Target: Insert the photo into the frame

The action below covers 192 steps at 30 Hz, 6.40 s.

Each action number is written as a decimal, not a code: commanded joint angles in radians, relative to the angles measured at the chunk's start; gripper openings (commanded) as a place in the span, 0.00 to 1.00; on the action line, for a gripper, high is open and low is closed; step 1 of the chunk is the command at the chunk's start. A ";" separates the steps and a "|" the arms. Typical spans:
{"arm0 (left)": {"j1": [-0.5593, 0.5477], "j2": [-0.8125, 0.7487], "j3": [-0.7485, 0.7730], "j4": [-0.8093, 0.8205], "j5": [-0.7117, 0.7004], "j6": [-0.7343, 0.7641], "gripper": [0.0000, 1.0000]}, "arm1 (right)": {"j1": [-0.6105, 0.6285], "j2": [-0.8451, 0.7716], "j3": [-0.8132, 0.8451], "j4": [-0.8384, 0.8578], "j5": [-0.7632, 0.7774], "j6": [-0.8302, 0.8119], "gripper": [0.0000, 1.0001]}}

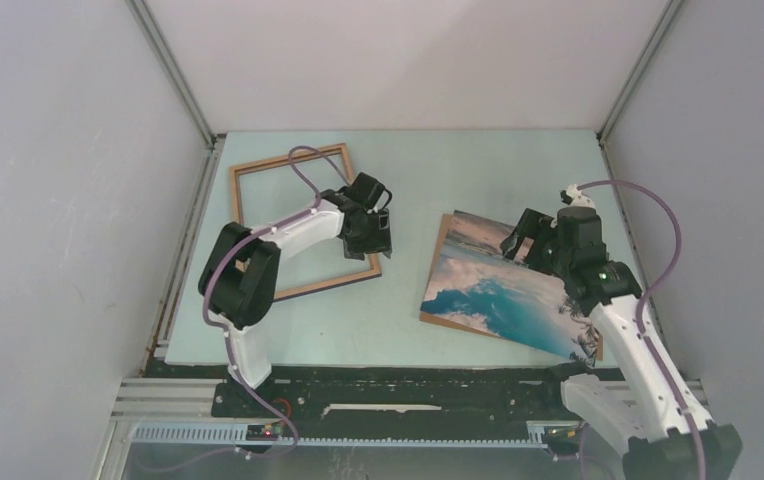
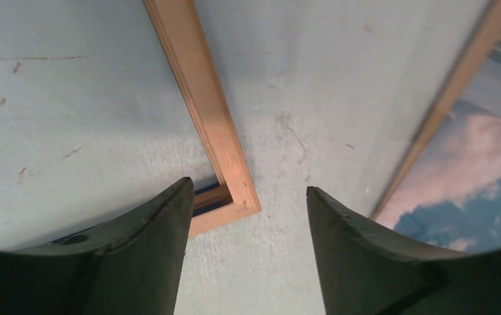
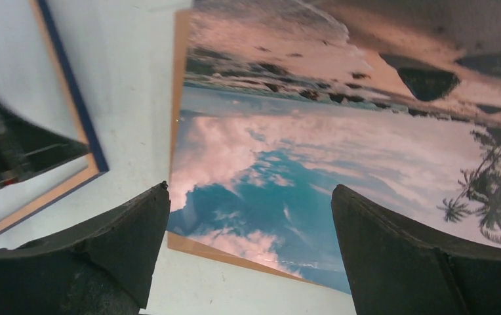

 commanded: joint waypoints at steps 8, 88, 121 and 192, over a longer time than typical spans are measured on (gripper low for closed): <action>-0.026 -0.120 -0.003 0.256 0.336 -0.048 1.00 | -0.238 0.186 -0.057 0.014 -0.054 0.151 1.00; -0.002 -0.820 -0.087 -0.007 0.228 0.733 0.00 | 0.065 0.233 0.265 0.388 -0.610 -0.433 1.00; -0.004 -0.971 0.041 -0.057 0.348 0.906 0.00 | 0.022 0.499 0.370 0.482 -1.142 -0.594 0.94; 0.308 -0.825 -0.130 0.026 -0.065 0.216 0.99 | -0.064 0.824 0.410 0.794 -0.851 0.250 0.00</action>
